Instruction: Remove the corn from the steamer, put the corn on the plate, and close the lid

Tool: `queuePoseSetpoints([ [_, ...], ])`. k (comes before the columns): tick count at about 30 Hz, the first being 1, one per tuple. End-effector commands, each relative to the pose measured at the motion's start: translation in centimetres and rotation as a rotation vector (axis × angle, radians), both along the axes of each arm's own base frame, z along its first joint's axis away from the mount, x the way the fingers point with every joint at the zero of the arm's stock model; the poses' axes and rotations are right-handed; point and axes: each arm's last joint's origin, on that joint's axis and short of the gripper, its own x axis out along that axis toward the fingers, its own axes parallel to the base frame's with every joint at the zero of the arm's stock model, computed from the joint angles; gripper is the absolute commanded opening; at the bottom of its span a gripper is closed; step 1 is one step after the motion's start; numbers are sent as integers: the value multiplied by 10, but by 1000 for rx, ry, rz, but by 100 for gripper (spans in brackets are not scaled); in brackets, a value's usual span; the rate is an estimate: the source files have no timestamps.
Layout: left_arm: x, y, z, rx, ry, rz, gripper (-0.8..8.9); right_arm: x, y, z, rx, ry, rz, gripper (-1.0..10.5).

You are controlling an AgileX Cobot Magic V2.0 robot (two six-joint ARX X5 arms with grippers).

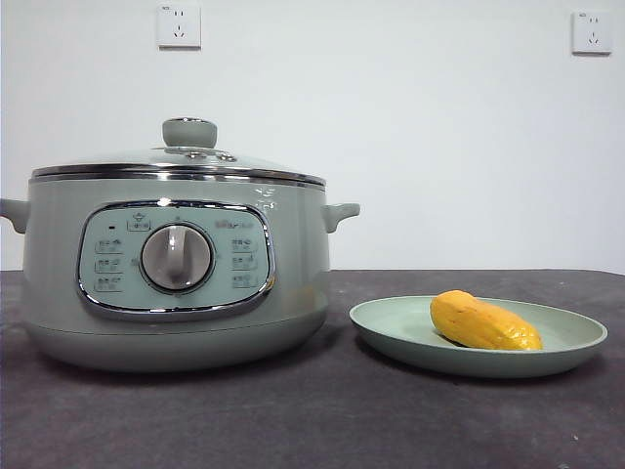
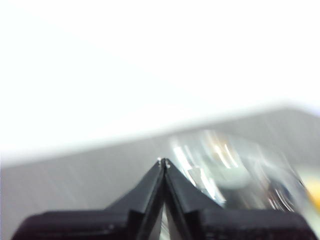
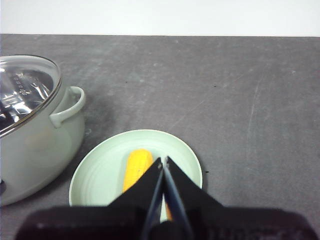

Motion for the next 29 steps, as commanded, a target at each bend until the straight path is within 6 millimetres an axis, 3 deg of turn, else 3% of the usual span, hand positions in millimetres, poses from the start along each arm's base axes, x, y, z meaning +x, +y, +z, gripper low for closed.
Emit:
queuePoseSetpoints([
  [1,6,3,-33,37,-44,87,-2,0,0,-1,5,1,-4,1],
  [8,34,2,-101,76,121,101,-2,0,0,-2,3,4,-3,1],
  [14,42,1,-135,93,225,105,-2,0,0,-2,2,5,-4,1],
  [19,44,1,-150,87,274,105,-2,0,0,-2,2,5,-4,1],
  [29,44,1,-150,83,273,105,-2,0,0,-2,3,5,-4,1],
])
